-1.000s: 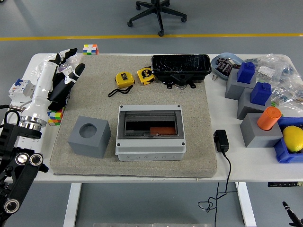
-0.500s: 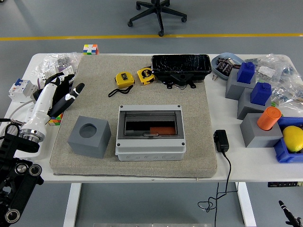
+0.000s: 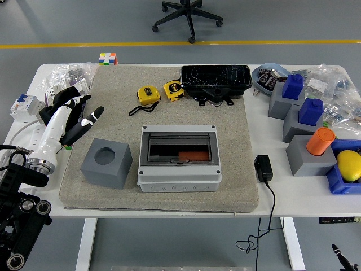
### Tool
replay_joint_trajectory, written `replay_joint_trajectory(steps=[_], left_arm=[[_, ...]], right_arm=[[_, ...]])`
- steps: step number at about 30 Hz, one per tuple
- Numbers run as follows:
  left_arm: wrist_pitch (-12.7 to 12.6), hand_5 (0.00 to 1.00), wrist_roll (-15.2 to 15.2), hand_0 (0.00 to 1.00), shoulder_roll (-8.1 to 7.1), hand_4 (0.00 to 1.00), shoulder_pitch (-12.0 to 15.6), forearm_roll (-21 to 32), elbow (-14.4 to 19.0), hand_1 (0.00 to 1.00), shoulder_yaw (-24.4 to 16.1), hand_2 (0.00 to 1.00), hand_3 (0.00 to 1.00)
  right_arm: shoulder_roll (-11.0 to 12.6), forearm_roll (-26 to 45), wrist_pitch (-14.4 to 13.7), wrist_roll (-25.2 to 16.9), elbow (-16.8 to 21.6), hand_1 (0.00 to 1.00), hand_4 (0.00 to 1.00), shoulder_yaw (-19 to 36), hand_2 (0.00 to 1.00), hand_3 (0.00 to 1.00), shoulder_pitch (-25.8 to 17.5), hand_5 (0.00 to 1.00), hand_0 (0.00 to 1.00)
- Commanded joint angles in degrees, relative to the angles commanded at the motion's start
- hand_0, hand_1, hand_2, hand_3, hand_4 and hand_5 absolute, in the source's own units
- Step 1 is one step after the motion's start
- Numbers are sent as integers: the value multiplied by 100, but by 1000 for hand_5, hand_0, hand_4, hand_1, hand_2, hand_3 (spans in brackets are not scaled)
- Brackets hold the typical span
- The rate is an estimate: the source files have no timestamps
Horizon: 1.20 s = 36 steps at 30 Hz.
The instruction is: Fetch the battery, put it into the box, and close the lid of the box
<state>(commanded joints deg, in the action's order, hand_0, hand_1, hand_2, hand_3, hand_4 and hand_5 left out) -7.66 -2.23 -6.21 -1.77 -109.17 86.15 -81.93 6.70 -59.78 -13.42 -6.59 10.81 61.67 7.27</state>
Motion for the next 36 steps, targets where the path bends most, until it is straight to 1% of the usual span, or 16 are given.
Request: replay_joint_trajectory(steps=[5,6,11,12,25,36], left_arm=[[-5,998,94,948,7,998,-30,-6,33,966,39,867,855],[-10,998,115,951,10,998,-35,-8,48,940,49,817,809],[-39,998,180,951,22,998,-25,-7,83,940,57,817,809],[-45,998,192,952,22,998,-26,-6,81,930,56,807,774],[-65,998,242,950,42,998,-48,-31,70,921,14,803,772],[-42,998,223,948,49,998,-55,-54,84,919,24,803,765]], right_arm=[[-12,-29,3,5,-11,817,998,47,786,817,16,998,825],[-15,-29,6,8,-13,817,998,39,786,817,18,998,825],[-20,-33,8,11,-1,817,998,33,786,817,34,998,825],[-20,-38,9,11,-3,816,998,38,786,817,39,998,823],[-30,-56,12,10,-12,817,998,69,785,817,45,998,821],[-22,-44,9,7,-7,817,998,59,785,817,71,998,823]])
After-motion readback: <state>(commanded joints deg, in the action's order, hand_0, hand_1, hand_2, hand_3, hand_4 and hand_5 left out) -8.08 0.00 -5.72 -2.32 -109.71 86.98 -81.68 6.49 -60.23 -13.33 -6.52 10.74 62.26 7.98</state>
